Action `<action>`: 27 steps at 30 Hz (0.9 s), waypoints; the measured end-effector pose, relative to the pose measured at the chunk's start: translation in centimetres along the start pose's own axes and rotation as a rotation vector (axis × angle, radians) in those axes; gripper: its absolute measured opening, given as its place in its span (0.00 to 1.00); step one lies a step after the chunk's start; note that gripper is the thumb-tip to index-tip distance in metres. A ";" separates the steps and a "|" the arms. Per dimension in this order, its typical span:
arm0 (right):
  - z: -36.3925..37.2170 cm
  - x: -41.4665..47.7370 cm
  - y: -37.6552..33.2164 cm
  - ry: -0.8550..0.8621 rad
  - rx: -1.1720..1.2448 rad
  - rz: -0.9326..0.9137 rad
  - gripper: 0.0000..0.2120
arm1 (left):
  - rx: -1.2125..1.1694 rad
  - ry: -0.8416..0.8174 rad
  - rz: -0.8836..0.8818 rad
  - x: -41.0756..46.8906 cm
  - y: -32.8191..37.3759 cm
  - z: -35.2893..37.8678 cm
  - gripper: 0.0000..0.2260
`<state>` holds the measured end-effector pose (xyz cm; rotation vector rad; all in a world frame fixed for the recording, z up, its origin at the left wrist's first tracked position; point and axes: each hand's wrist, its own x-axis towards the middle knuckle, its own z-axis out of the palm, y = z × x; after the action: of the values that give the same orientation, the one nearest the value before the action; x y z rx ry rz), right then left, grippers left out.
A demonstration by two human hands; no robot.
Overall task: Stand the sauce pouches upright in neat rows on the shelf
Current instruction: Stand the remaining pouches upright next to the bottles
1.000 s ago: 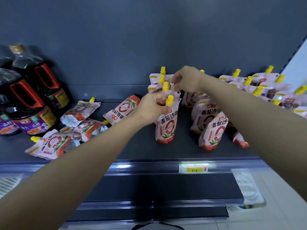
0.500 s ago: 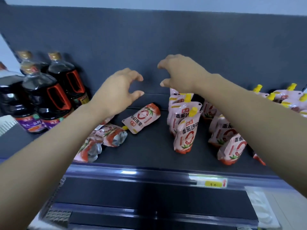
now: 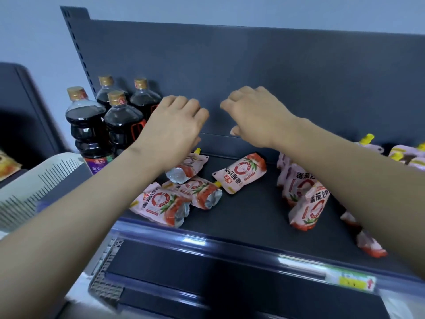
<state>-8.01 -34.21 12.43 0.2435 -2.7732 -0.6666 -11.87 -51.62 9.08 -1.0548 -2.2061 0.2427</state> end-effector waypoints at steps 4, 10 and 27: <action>2.1 1.2 -1.5 -0.087 0.027 -0.047 0.23 | -0.001 -0.065 0.005 -1.0 -0.3 1.5 0.19; 7.3 3.1 -2.6 -0.322 0.127 -0.100 0.19 | -0.093 -0.129 0.012 -2.2 0.5 4.7 0.14; 18.9 7.1 -3.2 -0.831 0.146 -0.172 0.44 | -0.118 -0.403 -0.164 -5.4 1.0 10.0 0.19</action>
<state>-20.23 -30.72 -3.55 0.2856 -3.6374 -0.7264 -15.26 -53.84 -1.54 -0.9418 -2.6830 0.2731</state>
